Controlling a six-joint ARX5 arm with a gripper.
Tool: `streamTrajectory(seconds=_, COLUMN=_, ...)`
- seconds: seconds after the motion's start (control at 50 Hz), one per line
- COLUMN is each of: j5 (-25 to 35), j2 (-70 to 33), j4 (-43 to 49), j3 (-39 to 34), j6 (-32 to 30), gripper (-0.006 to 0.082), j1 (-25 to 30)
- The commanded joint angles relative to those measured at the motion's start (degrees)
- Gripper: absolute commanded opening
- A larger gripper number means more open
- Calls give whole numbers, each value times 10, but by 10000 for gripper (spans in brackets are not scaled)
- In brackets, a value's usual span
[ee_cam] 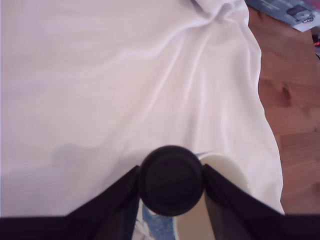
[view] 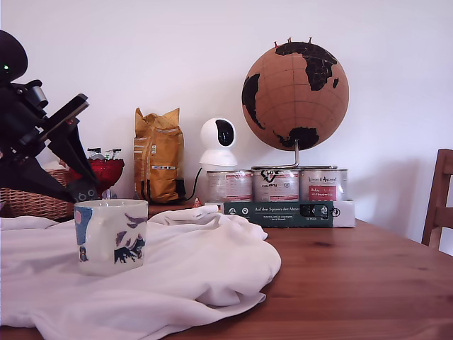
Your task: Pick the grey coffee capsule and place it inside the blue coffee cup
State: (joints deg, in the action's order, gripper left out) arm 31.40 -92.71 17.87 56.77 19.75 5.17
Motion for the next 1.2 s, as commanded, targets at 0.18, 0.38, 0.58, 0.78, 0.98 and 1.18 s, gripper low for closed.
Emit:
streamTrajectory(seconds=0.18, j5=4, j2=45, j4=-28, j3=4, j6=17, gripper=186, j1=6)
streamTrajectory(seconds=0.38, j5=14, j2=89, j4=-11, j3=4, j6=17, gripper=186, j1=8)
streamTrajectory(seconds=0.58, j5=14, j2=96, j4=43, j3=4, j6=7, gripper=186, j1=25)
streamTrajectory(seconds=0.78, j5=12, j2=96, j4=57, j3=4, j6=6, gripper=186, j1=52)
streamTrajectory(seconds=0.98, j5=-14, j2=96, j4=86, j3=4, j6=-3, gripper=241, j1=67)
streamTrajectory(seconds=1.18, j5=-25, j2=96, j4=92, j3=4, j6=-3, gripper=325, j1=67)
